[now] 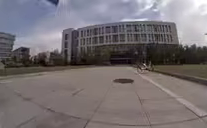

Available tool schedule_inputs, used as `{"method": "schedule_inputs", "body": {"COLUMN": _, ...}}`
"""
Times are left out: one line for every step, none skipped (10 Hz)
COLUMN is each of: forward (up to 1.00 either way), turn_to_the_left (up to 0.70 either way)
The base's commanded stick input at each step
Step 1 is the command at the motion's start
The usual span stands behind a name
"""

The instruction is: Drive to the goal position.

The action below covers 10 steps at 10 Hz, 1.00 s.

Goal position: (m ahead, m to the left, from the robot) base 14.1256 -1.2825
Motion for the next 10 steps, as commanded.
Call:
{"method": "schedule_inputs", "body": {"forward": 0.70, "turn_to_the_left": 0.00}}
{"method": "schedule_inputs", "body": {"forward": 0.70, "turn_to_the_left": 0.00}}
{"method": "schedule_inputs", "body": {"forward": 0.70, "turn_to_the_left": 0.00}}
{"method": "schedule_inputs", "body": {"forward": 0.70, "turn_to_the_left": 0.00}}
{"method": "schedule_inputs", "body": {"forward": 0.70, "turn_to_the_left": 0.00}}
{"method": "schedule_inputs", "body": {"forward": 0.70, "turn_to_the_left": 0.00}}
{"method": "schedule_inputs", "body": {"forward": 0.70, "turn_to_the_left": 0.00}}
{"method": "schedule_inputs", "body": {"forward": 0.70, "turn_to_the_left": 0.06}}
{"method": "schedule_inputs", "body": {"forward": 0.70, "turn_to_the_left": 0.17}}
{"method": "schedule_inputs", "body": {"forward": 0.70, "turn_to_the_left": 0.28}}
